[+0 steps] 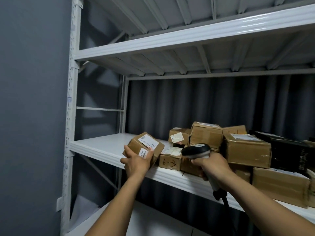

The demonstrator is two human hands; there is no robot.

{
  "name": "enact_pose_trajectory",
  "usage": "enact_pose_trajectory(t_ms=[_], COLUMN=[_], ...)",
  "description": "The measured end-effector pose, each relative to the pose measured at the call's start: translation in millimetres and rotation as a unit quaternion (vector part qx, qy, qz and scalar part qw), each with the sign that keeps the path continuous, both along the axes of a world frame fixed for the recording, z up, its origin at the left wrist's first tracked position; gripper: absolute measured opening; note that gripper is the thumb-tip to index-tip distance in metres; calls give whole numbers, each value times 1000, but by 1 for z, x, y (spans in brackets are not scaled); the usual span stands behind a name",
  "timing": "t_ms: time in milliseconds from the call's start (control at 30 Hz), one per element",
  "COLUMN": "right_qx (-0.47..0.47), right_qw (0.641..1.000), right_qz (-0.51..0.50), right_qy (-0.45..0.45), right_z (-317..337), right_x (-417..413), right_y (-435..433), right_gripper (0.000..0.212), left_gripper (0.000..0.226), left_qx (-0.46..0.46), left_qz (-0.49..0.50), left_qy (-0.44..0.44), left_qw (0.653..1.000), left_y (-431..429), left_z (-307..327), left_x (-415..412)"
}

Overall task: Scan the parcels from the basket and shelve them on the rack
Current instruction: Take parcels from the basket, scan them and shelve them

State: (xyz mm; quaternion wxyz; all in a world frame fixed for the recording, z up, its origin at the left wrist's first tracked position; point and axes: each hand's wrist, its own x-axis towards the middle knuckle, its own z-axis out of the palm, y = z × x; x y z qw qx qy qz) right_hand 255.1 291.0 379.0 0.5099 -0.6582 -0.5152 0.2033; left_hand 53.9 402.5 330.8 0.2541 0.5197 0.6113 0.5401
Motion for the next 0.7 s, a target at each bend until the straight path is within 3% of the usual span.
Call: enact_pose_trajectory(t_ms=[167, 267, 700], right_qx=[1, 0, -14], right_qw=[1000, 1000, 999], right_qz=[-9, -13, -9], right_qy=[-5, -6, -50], right_z=[-5, -7, -1], right_x=[0, -1, 6], right_y=[9, 13, 23], right_gripper=[12, 10, 11], left_gripper=[115, 113, 108], left_qx=[39, 86, 34], left_qz=[45, 16, -82], left_qy=[198, 266, 262], left_qw=[978, 960, 961], left_y=[12, 21, 68], left_z=[-17, -22, -8], left_x=[-13, -19, 15])
